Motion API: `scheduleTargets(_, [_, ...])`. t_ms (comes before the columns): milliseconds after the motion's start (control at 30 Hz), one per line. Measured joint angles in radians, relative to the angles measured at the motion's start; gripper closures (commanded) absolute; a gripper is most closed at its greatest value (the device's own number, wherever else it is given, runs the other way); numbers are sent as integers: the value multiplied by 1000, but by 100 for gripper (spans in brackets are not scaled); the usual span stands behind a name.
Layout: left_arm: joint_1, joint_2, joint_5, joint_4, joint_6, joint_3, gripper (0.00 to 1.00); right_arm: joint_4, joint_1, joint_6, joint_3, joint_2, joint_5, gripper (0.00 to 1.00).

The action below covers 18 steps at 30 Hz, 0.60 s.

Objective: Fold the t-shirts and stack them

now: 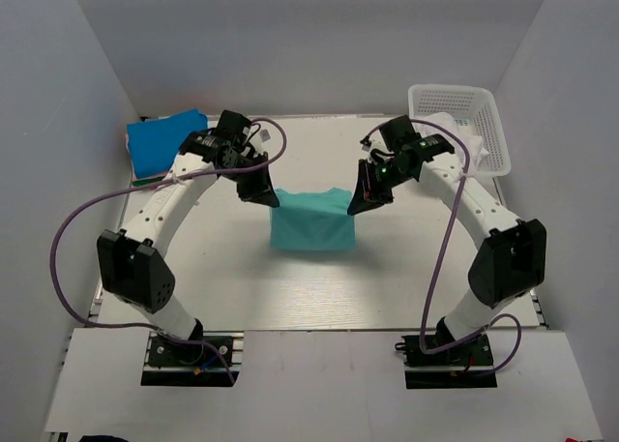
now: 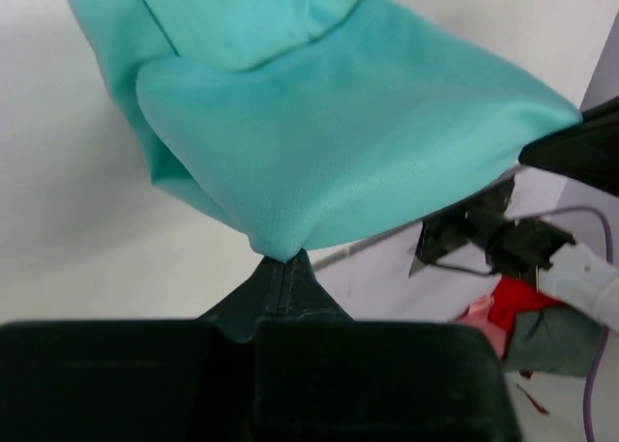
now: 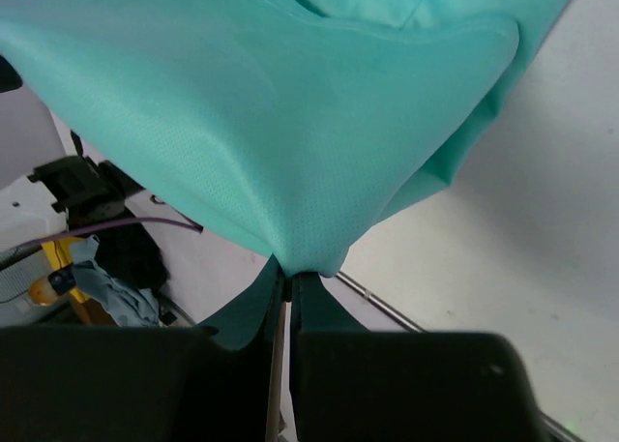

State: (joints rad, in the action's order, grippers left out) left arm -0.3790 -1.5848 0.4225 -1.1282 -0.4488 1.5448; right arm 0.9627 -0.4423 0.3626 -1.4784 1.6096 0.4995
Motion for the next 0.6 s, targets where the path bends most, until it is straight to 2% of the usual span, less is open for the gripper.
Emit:
scheduleTargets(333, [6,-213,-129,83,-32,156,100,-66,83,-26,-132,190,53,100])
scheduleTargets(467, [21,-304,-160,116,-46,245,100,-79,104,-39,-225,301,69,100])
scheduleTargets(600, [37,-365,-189,145,-67,266,100,-83,125,-55,-329,411,83,100])
